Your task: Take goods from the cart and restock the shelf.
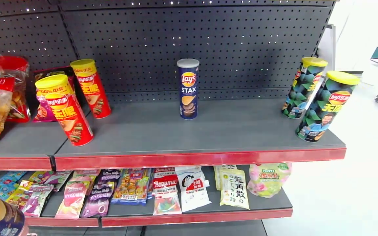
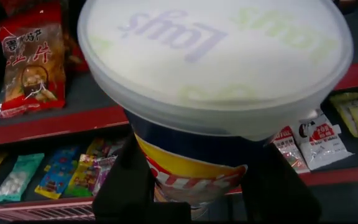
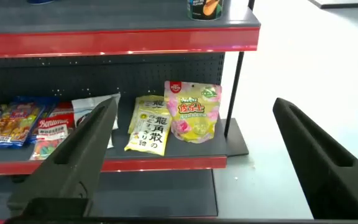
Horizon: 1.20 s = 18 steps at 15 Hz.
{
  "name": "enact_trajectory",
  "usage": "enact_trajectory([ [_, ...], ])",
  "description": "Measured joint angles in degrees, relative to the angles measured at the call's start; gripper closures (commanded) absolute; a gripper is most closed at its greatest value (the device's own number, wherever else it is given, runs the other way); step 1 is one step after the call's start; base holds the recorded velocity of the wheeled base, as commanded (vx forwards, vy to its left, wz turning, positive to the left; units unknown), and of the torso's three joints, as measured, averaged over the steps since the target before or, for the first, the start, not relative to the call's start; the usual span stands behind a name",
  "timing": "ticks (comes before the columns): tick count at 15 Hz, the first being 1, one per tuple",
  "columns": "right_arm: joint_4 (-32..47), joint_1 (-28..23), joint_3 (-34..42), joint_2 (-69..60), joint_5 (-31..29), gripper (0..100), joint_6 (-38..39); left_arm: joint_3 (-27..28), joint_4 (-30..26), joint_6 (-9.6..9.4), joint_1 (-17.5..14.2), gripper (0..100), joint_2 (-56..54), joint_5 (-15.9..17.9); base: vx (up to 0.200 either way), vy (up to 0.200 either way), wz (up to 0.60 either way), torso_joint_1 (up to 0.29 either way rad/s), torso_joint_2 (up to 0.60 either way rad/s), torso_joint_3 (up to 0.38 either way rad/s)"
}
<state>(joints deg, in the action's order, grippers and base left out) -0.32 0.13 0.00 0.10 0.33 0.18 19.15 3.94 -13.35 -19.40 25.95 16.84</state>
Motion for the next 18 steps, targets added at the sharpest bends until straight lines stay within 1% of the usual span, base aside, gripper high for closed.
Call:
enact_trajectory([
  [3, -0.01, 0.05, 0.00, 0.00, -0.01, 0, 0.00, -0.46, -0.57, -0.02, -0.09, 100, -1.62, 0.11, 0.200, 0.200, 0.00, 0.001, 0.00, 0.005],
  [6, 0.05, -0.04, 0.00, 0.00, 0.00, 0, 0.00, -0.44, -0.50, -0.02, 0.13, 100, -2.78, 0.43, 0.000, 0.000, 0.00, 0.000, 0.00, 0.000],
  [9, -0.01, 0.11, 0.00, 0.00, 0.13, 0, -0.48, -0.44, -0.79, -0.02, 1.34, 100, -4.92, 2.67, 0.000, 0.000, 0.00, 0.000, 0.00, 0.000],
  [12, 0.00, -0.06, 0.00, 0.00, 0.27, 0, -0.59, -0.69, -3.86, -0.02, 2.67, 100, -7.83, 4.73, 0.000, 0.000, 0.00, 0.000, 0.00, 0.000],
  [14, 0.00, 0.05, 0.00, 0.00, 0.67, 0, -0.96, -0.96, -5.44, 0.02, 2.94, 100, -9.73, 5.02, 0.000, 0.000, 0.00, 0.000, 0.00, 0.000],
  [15, -0.23, 0.00, -0.24, 0.12, 1.50, 0, -1.02, -1.16, -6.05, 0.38, 3.04, 100, -10.50, 4.95, 0.000, 0.000, 0.00, 0.000, 0.00, 0.000],
  [16, -0.46, 0.07, -2.01, 0.63, 2.29, 0, -0.83, -1.10, -5.94, 1.21, 3.08, 100, -11.07, 5.13, 0.000, 0.000, 0.00, 0.000, 0.00, 0.000],
  [17, -0.44, 0.22, -4.82, 2.02, 3.00, 0, -0.07, -0.63, -5.96, 2.73, 3.15, 100, -11.43, 6.16, 0.000, 0.000, 0.00, 0.000, 0.00, 0.000],
  [18, -0.50, 0.33, -8.59, 4.67, 4.21, 0, 0.60, 0.30, -5.83, 4.86, 3.41, 100, -11.76, 7.90, 0.000, 0.000, 0.00, 0.000, 0.00, 0.000],
])
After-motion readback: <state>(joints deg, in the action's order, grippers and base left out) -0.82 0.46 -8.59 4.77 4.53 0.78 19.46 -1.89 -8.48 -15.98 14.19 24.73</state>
